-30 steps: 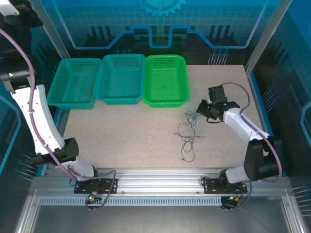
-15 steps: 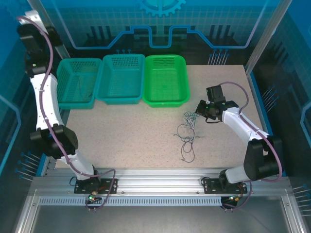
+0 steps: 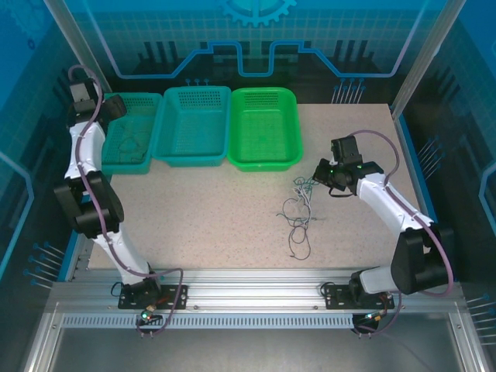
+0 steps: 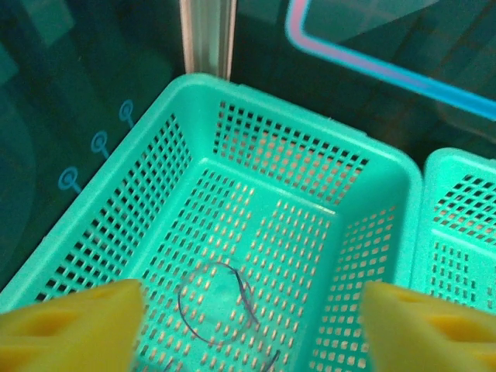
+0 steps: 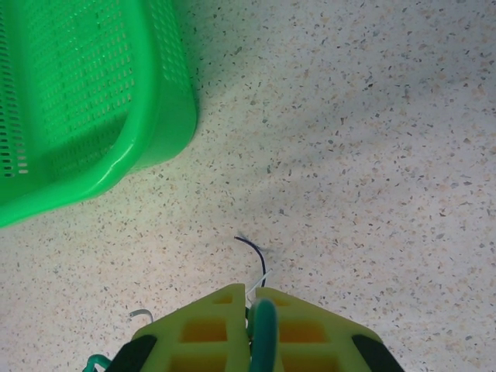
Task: Untangle the cables
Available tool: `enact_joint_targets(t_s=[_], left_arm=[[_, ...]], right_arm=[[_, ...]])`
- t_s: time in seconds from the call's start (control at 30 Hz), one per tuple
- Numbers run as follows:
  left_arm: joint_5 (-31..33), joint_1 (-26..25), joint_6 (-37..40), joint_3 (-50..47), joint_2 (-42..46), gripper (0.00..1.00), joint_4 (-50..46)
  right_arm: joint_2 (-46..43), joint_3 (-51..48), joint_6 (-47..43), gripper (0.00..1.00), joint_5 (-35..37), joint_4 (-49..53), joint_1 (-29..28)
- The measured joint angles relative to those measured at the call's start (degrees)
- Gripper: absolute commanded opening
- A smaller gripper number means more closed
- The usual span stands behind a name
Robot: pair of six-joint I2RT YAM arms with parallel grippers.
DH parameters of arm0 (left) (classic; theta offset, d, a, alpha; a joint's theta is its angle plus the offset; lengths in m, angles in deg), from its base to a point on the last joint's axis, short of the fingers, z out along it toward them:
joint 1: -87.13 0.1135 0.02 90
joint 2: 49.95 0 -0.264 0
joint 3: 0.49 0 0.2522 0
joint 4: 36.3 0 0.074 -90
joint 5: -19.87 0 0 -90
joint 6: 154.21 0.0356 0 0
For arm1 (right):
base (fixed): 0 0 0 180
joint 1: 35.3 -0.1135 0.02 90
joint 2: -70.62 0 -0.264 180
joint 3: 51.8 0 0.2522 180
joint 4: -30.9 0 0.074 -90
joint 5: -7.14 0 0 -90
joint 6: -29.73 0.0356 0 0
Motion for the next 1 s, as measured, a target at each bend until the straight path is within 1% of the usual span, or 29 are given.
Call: enact_joint_targets(t_s=[0.07,0.2,0.3,0.37,0.43,0.5,0.53,0.63,0.67,0.83,0.93,1.0], left_arm=[[-0.9,0.5,-1.0,0.2,0.6,0.98,-0.1],[-5.6,0.7,-5.0,-0.3,4.8,0.99,0.4],[-10.8,-0.4,-10.2,-6.4,13.6,0.98,3.8],[-13.8,-2.8,-13.1,-12.1,21.0,0.99,7.3],[-16.6,-7.8,-14.6,-18.5,28.3,0.98,12.2],[-20.1,-15.6,-15.5,-24.8,34.4,0.97,17.6],[-21.9,-19.7,-15.6,-28.3,36.9,0.96,20.4],[-27.0,-29.2,-15.1,-36.9,40.8,0.95,25.6],[-27.8,-31.5,-14.4,-39.2,41.2,0.95,26.5],[-32.5,-46.1,-5.2,-51.0,41.4,0.95,28.0],[-35.1,-51.1,-2.6,-54.4,39.5,0.96,29.1],[-35.8,-53.4,-2.3,-54.9,37.4,0.96,30.1]], right_arm=[[-0.5,0.0,0.0,0.0,-0.1,0.2,0.0],[-1.0,0.0,-0.5,0.0,-0.6,0.5,0.0],[-1.0,0.0,-0.9,0.0,-1.4,0.9,0.0],[-1.0,0.2,-1.3,0.0,-2.5,1.1,0.0],[-0.9,0.8,-1.6,0.0,-4.9,1.3,0.1],[-0.8,1.3,-2.3,0.0,-8.2,1.0,0.3],[-0.8,1.6,-2.7,0.0,-10.0,1.0,0.4],[-0.7,2.4,-3.8,0.0,-14.6,0.8,0.5],[-0.7,2.8,-4.0,0.0,-15.9,0.7,0.5],[-0.7,3.9,-5.8,0.0,-21.3,-0.3,0.5],[-0.7,4.9,-6.3,0.0,-23.0,-0.4,0.5],[-0.7,5.6,-6.3,0.0,-23.4,-0.4,0.5]])
